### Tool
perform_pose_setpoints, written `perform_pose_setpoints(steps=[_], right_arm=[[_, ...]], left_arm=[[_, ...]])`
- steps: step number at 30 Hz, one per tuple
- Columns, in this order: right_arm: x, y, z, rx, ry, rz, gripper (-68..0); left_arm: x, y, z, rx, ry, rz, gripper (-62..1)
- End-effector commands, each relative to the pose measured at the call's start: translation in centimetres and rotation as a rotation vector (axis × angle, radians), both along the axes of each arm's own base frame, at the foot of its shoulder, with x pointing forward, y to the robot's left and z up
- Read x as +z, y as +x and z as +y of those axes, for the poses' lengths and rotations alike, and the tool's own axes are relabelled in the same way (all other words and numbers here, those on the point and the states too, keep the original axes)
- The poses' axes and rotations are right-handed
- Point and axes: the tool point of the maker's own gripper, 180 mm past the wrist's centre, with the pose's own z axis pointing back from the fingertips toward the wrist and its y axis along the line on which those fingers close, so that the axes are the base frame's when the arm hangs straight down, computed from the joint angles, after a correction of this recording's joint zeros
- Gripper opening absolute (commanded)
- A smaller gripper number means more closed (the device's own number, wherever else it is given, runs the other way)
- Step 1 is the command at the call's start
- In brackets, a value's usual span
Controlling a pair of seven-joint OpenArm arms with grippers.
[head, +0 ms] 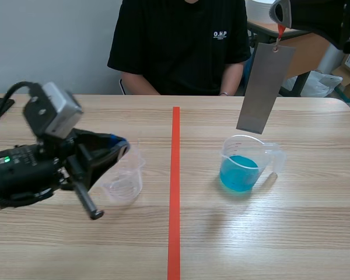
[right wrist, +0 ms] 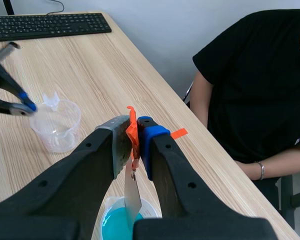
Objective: Do the redox reaction experiment.
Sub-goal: 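Lower the plate into the blue solution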
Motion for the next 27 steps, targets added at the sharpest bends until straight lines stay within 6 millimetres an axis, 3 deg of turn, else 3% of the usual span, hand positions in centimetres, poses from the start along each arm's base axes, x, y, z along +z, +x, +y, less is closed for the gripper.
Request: perform_pose_setpoints(steps=[1, 8, 15, 20, 27], right_arm=[[1.3, 0.0, -0.2, 0.006, 0.012, -0.038, -66.0], [0.4, -0.2, -0.1, 0.005, 0.019, -0.012, -66.0], [0.2, 0.1, -0.6, -0.009, 0.032, -0.003, -66.0], [-0.2, 0.6, -1.1, -0.031, 0.044, -0.005, -66.0], [-1.8, 1.3, -1.3, -0.062, 0.040, 0.013, -66.0]], left_arm=[[-0.8, -1.1, 1.7, 0.033, 0.007, 0.027, -57.5], [-4.6, -6.8, 9.6, 0.200, 0.120, 0.187, -57.5], [-6.6, -12.0, 14.8, 0.395, 0.166, 0.320, -57.5], [-7.7, -16.0, 16.4, 0.516, 0.161, 0.413, -57.5], [-9.7, -19.9, 15.8, 0.630, 0.128, 0.550, -57.5]])
